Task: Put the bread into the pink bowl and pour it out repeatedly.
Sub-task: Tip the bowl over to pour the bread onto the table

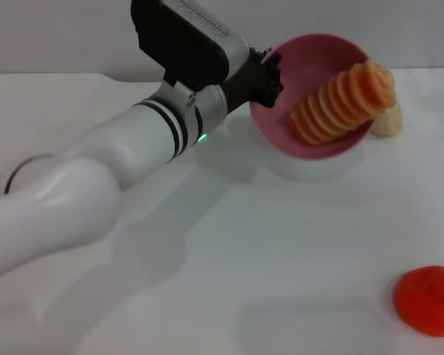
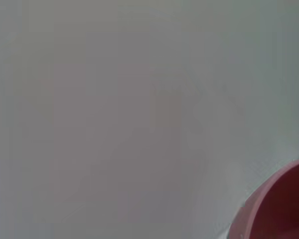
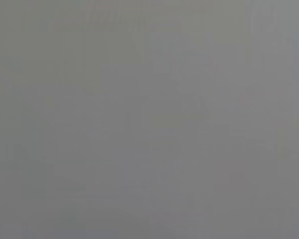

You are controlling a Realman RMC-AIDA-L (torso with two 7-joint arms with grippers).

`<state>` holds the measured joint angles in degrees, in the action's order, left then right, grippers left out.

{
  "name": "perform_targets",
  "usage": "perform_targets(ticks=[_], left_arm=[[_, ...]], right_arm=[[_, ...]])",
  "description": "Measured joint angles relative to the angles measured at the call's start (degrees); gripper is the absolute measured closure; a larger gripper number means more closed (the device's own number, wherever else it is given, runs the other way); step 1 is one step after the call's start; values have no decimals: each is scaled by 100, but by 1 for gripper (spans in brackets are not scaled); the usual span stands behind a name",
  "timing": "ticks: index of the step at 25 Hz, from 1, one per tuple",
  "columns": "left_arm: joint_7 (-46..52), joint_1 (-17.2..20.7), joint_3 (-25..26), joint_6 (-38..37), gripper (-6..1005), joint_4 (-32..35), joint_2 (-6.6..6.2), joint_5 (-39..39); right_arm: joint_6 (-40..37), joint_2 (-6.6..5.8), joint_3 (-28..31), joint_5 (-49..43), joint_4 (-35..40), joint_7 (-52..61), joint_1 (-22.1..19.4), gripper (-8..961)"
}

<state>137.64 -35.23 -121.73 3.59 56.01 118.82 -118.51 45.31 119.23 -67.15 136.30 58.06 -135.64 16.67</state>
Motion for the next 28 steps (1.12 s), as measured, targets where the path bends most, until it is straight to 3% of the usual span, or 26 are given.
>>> perform_targets(ticks=[11, 28], left_arm=[[0, 56, -200, 469, 961, -18, -5, -25], [-72, -167, -379, 1110, 961, -376, 6, -58]], right_arm=[[152, 4, -29, 99, -6, -46, 15, 515], [440, 4, -62, 99, -157, -51, 95, 504]])
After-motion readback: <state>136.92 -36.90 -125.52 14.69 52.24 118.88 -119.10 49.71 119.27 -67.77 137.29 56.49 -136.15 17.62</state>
